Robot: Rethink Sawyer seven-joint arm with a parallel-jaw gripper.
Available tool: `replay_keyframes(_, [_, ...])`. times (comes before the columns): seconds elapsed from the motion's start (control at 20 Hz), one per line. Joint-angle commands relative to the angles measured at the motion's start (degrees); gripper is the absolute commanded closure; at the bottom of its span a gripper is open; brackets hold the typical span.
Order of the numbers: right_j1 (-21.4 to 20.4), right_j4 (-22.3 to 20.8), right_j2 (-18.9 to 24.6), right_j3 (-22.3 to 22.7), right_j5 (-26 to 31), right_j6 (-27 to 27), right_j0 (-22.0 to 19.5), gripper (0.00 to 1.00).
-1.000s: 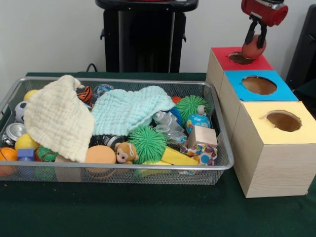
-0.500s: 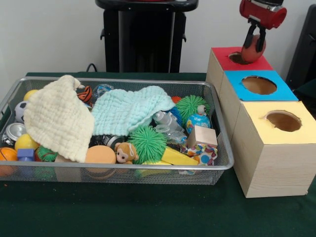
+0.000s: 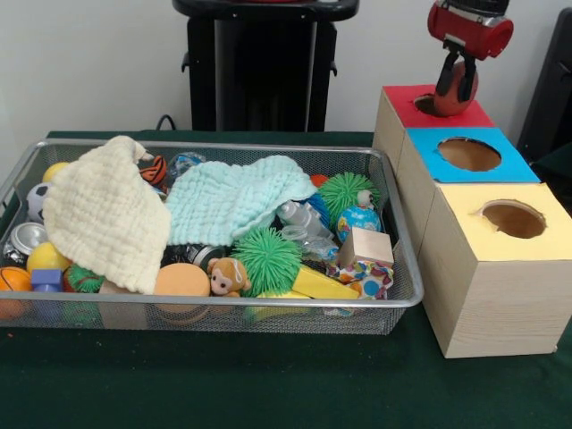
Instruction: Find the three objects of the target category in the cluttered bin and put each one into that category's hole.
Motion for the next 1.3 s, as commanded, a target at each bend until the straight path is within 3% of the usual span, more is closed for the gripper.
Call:
replay_keyframes(0.05, [4.35,-1.60,2.39,5.02,-3.89,2.48,-2.61,1.00])
replay_keyframes(0.55, [0.94,-2.81,2.75,7.54,-3.38,-0.15,-5.21,1.00])
replay_keyframes(0.7, [1.32,-2.37,-0.01,6.54,-2.34,3.09,-1.48,1.00])
replay_keyframes(1.3, [1.66,-0.63,0.91,7.51,-3.42,3.42,-1.74,1.00])
